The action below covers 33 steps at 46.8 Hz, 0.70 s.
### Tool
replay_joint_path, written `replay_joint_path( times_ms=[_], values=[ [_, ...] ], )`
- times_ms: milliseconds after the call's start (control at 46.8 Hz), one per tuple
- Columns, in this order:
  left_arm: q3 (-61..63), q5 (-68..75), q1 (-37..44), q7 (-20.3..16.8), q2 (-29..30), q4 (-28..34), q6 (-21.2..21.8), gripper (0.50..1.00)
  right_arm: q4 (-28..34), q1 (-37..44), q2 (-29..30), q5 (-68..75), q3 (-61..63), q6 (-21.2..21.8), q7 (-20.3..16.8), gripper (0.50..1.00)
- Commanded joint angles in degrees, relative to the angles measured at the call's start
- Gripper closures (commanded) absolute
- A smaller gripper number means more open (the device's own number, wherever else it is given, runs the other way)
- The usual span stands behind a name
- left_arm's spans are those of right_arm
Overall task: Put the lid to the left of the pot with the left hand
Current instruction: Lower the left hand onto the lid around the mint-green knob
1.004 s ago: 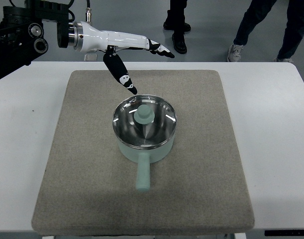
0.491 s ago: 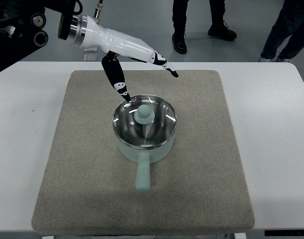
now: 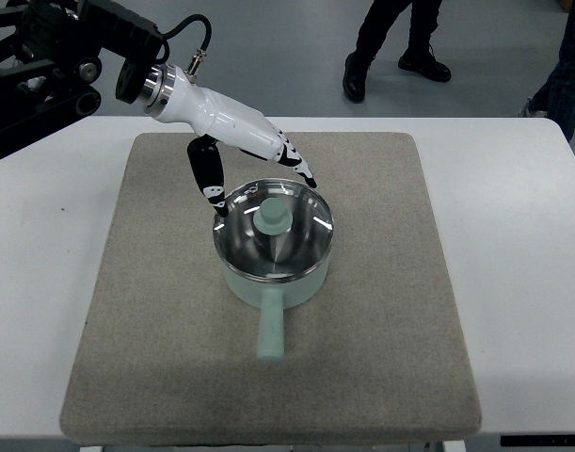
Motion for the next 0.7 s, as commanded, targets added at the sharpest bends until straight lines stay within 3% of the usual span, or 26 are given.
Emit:
replay_joint_path(
  times_ms=[0, 683],
  values=[
    [-0.02, 0.06, 0.44, 0.0, -0.03, 0.0, 0.01, 0.519, 0.04, 0.02, 0.0, 0.0, 0.01, -0.01, 0.0, 0.577],
    [1.3, 7.97, -2.55, 0.0, -0.82, -3.95, 0.01, 0.529, -0.05, -0.07, 0.0, 0.0, 0.01, -0.01, 0.0, 0.576]
  ],
)
